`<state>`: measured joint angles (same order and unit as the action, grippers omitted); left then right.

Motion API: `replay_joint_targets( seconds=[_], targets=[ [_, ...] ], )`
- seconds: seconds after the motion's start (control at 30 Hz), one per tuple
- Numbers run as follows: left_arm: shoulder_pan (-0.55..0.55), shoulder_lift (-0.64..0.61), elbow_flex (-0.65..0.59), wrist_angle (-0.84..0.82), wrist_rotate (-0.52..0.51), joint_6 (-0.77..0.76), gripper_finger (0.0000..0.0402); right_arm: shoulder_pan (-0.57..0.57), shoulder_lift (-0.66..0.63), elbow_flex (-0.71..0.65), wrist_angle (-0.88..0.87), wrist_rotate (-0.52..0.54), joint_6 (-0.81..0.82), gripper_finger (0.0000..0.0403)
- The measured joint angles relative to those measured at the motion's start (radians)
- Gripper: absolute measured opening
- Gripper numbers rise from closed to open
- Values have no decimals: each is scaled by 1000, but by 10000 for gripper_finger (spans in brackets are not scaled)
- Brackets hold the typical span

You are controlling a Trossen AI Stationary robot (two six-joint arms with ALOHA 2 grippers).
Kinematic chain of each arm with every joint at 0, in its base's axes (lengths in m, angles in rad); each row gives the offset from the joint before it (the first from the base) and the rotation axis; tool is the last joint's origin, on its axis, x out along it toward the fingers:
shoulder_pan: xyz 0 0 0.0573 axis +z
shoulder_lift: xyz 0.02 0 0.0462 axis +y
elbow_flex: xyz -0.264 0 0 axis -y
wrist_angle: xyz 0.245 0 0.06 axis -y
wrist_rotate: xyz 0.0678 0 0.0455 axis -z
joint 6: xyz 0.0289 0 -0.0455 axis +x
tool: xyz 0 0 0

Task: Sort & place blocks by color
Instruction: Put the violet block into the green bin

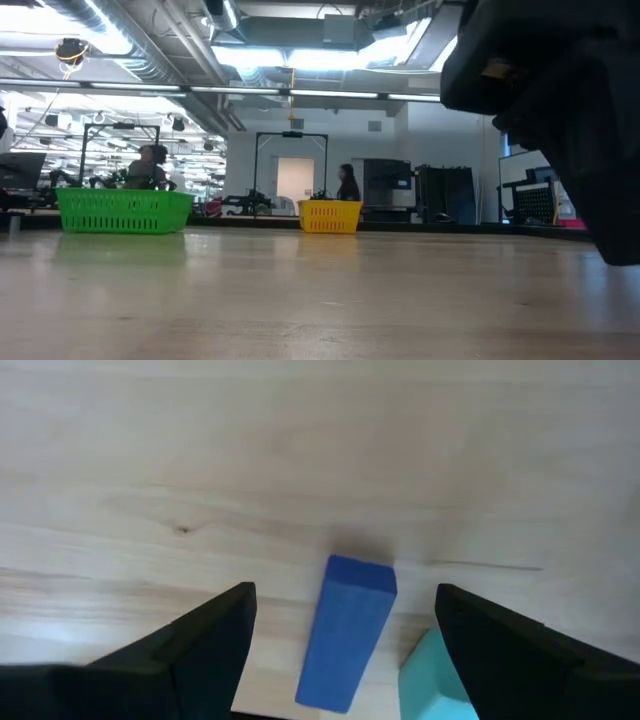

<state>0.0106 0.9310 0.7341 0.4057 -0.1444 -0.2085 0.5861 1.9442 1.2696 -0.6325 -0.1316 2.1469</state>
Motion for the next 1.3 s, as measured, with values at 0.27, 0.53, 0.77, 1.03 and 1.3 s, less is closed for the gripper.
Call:
replay_joint_targets(
  seconds=[0.27,0.53,0.77,1.03,1.3],
  targets=[
    [0,0,0,0,0,-1,243,0,1,-41,55,0,22,311],
    [0,0,0,3,0,-1,243,0,1,-50,84,-1,22,311],
    [0,0,0,8,-1,-1,243,3,1,-50,80,-26,22,254],
    [0,0,0,8,-1,-1,243,13,1,-50,78,-28,22,125],
    [0,0,0,8,-1,0,243,13,0,-50,80,-28,11,102]
  ],
)
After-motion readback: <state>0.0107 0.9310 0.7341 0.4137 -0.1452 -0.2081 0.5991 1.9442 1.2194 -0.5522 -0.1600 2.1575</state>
